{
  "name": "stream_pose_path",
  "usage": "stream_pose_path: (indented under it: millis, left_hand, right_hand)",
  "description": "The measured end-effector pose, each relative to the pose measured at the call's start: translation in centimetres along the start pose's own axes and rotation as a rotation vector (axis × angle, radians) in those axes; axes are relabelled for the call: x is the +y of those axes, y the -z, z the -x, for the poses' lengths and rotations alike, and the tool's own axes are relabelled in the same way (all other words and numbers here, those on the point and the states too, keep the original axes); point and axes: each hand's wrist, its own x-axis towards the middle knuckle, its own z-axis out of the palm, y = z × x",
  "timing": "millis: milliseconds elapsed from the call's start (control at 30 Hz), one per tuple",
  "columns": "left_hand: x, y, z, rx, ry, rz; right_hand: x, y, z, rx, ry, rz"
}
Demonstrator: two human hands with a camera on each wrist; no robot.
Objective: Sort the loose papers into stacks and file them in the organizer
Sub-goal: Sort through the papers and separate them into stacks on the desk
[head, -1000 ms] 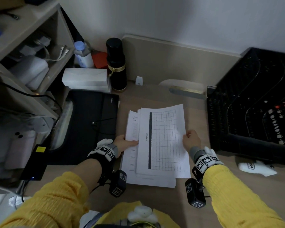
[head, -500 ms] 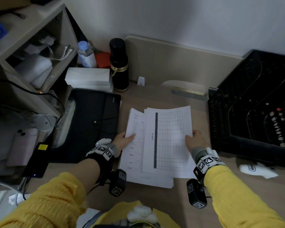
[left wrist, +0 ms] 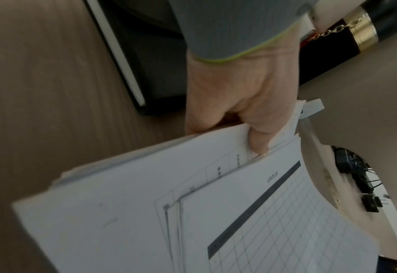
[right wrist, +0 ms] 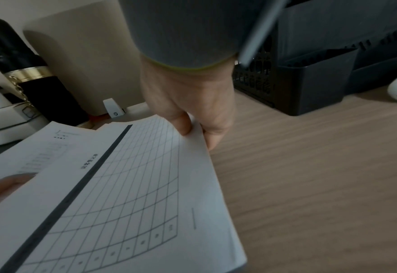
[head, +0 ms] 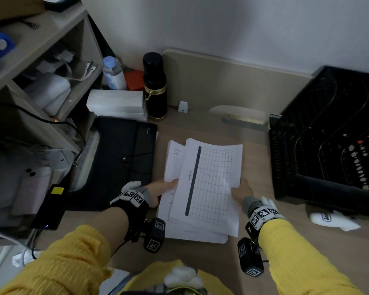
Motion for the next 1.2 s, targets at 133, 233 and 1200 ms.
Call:
stream_pose_path:
  millis: [133, 233, 1200]
  left_hand:
    - [-0.1, 0.2, 0.1, 0.005, -0.074, 0.005]
    - [0.2, 0.4, 0.1, 0.045, -0.137, 0.028]
    - [3.0, 7.6, 0.9, 0.009, -0.232, 0.186]
  right_hand:
    - [-0.5, 0.5, 0.5, 0.059, 0.065, 0.022]
    - [-1.0, 1.6, 0.5, 0.128, 0.09, 0.058]
    - [-9.0, 0.8, -3.0, 0.207, 0.162, -0.073]
